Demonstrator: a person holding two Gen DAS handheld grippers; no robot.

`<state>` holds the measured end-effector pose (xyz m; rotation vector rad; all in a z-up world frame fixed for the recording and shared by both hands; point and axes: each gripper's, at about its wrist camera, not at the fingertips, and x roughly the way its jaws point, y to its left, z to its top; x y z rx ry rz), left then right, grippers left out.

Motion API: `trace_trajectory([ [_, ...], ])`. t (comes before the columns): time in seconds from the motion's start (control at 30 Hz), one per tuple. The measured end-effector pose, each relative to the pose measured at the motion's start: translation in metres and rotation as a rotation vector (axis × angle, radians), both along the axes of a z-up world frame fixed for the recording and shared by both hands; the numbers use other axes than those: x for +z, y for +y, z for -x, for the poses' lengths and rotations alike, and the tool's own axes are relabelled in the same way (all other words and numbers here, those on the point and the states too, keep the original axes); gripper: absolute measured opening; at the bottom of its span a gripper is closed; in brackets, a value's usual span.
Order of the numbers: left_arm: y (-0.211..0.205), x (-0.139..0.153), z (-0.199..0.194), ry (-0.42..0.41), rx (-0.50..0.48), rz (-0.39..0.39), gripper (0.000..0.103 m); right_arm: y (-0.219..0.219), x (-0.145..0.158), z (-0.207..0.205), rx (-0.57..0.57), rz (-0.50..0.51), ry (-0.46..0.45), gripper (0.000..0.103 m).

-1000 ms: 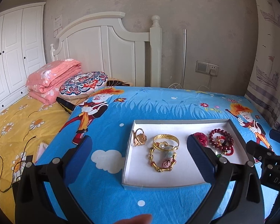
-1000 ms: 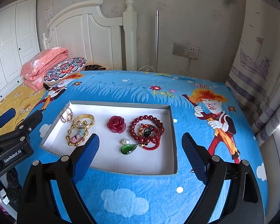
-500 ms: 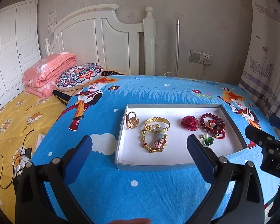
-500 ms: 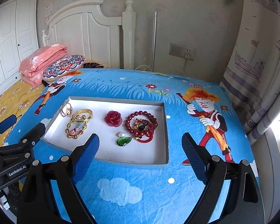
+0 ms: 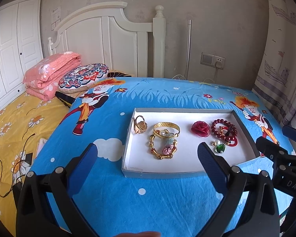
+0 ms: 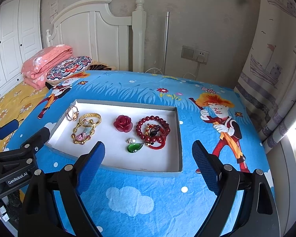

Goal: Organize jewelry

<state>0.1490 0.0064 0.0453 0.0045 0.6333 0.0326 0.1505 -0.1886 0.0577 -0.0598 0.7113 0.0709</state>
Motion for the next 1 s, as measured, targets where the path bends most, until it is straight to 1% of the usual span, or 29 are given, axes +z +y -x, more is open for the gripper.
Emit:
trace_trajectory([
  [1.0,-0.0057,-0.0039,-0.0001,0.007,-0.016,0.000,0.098,0.0009,-0.0040,0.0021,0.002,0.003,0.007,0.084],
])
